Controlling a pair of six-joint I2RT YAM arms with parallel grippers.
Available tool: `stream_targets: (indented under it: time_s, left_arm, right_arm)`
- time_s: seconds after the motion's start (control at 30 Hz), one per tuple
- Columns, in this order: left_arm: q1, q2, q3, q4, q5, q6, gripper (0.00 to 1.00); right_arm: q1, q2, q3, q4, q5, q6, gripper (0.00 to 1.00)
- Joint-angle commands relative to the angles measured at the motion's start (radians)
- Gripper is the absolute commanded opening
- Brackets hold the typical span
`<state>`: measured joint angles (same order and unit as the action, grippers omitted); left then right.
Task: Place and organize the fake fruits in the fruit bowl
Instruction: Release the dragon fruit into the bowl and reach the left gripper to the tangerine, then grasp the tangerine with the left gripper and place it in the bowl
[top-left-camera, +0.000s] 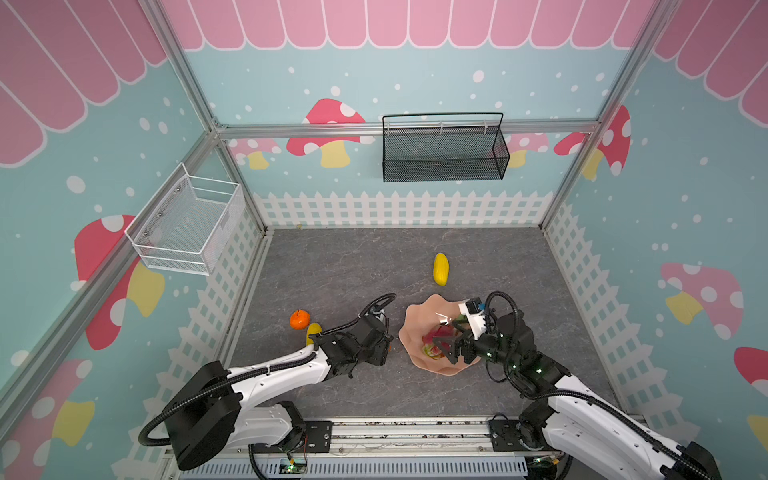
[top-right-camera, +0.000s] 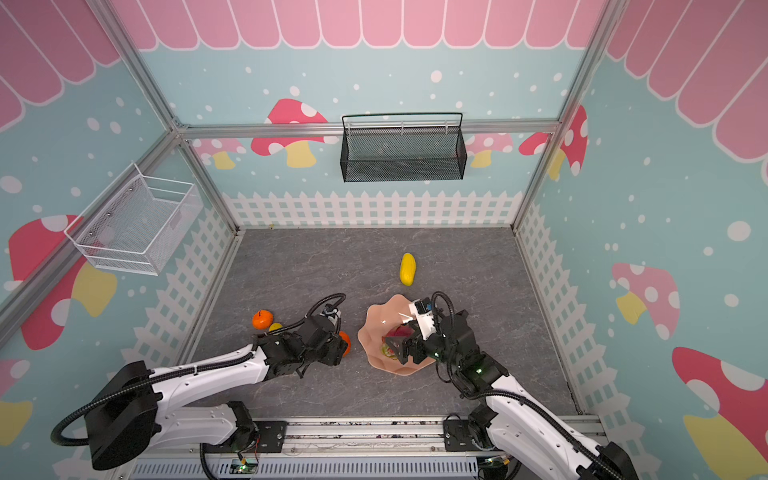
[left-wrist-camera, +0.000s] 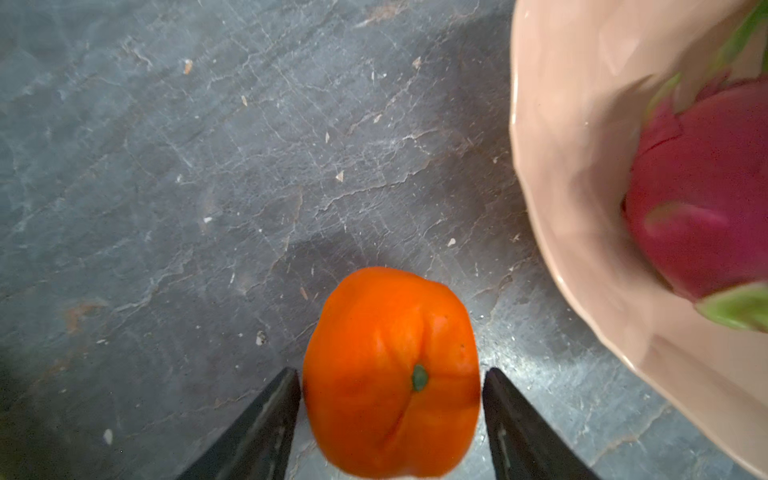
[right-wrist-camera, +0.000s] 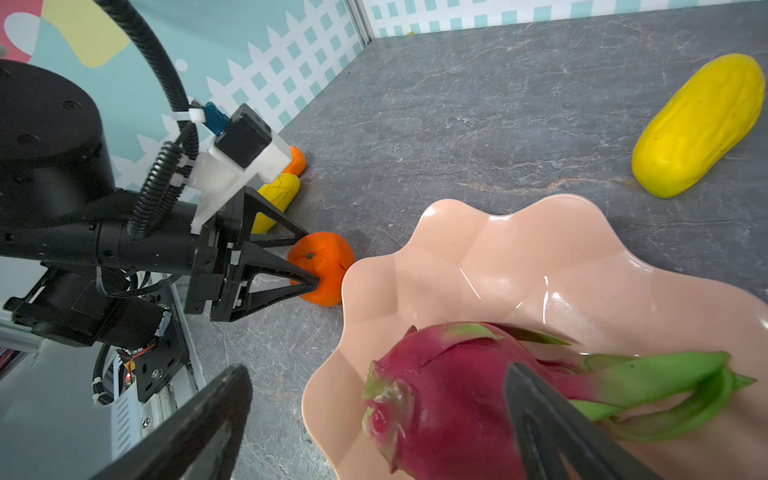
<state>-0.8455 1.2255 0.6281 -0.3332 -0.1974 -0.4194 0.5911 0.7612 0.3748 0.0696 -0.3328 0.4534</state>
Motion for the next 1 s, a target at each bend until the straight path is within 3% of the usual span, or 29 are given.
stream_targets:
  time_s: [0.0, 0.23, 0.4, 0.53, 0.7, 0.87, 0.97]
  left_arm:
    - [0.005, -0.082, 0.062, -0.048, -0.011, -0.006, 0.66]
    - [0.002, -0.151, 0.157, -0.107, 0.016, 0.005, 0.66]
    - [-0.001, -0.054, 0.154, -0.201, -0.020, -0.009, 0.79]
    - [-0.001, 0.029, 0.134, -0.202, -0.076, -0.031, 0.80]
    - [-0.001, 0.101, 0.128, -0.136, -0.042, -0.014, 0.81]
    - [0.000, 0.191, 0.130, -0.095, -0.020, -0.007, 0.80]
    - [0.000, 0.222, 0.134, -0.086, -0.004, -0.017, 0.70]
  right_arm:
    - [0.007, -0.024, 0.006, 0.016, 0.036, 0.015, 0.98]
    - [0.007, -0.018, 0.008, 0.017, 0.044, 0.021, 0.98]
    - [0.006, -0.021, -0.003, 0.017, 0.035, 0.025, 0.98]
    - [0.006, -0.022, -0.015, 0.016, 0.040, 0.021, 0.98]
    - [0.006, -0.025, -0.020, 0.017, 0.035, 0.022, 0.98]
    - [0.006, -0.028, -0.024, 0.016, 0.038, 0.018, 0.98]
    - [0.007, -0.026, -0.026, 0.015, 0.040, 0.018, 0.98]
